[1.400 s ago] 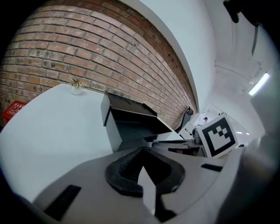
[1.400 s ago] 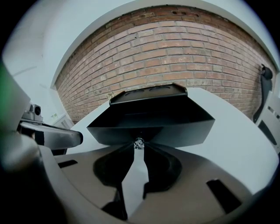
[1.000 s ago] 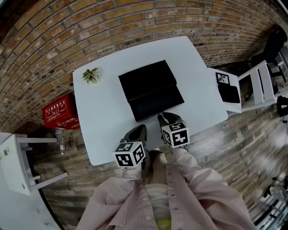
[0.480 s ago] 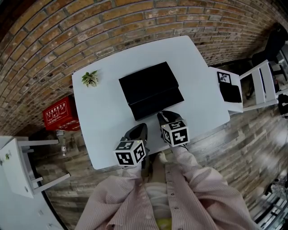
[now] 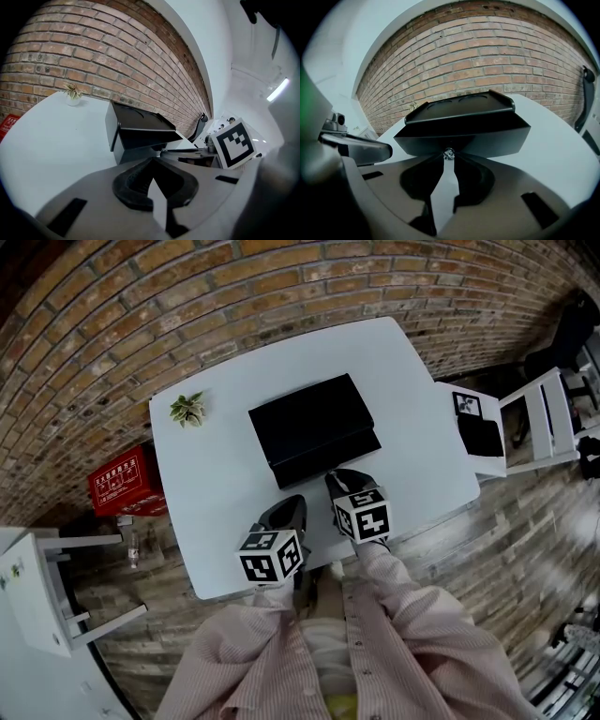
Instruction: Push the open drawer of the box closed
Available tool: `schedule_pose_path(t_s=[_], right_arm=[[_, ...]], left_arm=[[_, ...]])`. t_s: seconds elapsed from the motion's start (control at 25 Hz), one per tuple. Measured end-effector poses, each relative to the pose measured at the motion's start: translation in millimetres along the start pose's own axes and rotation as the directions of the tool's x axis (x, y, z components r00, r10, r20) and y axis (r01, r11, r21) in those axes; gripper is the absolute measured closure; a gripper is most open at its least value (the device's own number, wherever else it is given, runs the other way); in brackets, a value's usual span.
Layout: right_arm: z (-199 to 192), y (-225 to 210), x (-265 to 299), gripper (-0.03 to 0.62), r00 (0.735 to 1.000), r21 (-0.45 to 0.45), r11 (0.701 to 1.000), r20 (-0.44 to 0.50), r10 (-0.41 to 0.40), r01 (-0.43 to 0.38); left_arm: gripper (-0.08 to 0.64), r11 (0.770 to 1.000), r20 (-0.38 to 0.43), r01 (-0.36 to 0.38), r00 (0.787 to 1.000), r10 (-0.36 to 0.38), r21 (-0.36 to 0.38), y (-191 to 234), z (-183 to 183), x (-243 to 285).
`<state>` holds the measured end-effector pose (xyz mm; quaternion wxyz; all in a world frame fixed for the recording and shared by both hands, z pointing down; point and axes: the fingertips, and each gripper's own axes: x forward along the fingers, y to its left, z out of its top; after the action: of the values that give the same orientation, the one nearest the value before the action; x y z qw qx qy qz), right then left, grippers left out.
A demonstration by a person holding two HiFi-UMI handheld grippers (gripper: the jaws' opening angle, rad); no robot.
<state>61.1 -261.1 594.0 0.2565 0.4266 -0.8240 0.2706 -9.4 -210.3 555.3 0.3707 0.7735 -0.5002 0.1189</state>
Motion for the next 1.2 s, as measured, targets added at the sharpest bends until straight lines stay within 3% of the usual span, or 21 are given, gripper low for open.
schedule_pose_path(t_s=[1.2], right_arm=[[25,-7,26,0.518,1.000,0.019,1.000,0.005,-0.010,0.010]], left_arm=[[0.565,1.000,0.022,-0.009,1.000,0.009,-0.010,23,27,13]])
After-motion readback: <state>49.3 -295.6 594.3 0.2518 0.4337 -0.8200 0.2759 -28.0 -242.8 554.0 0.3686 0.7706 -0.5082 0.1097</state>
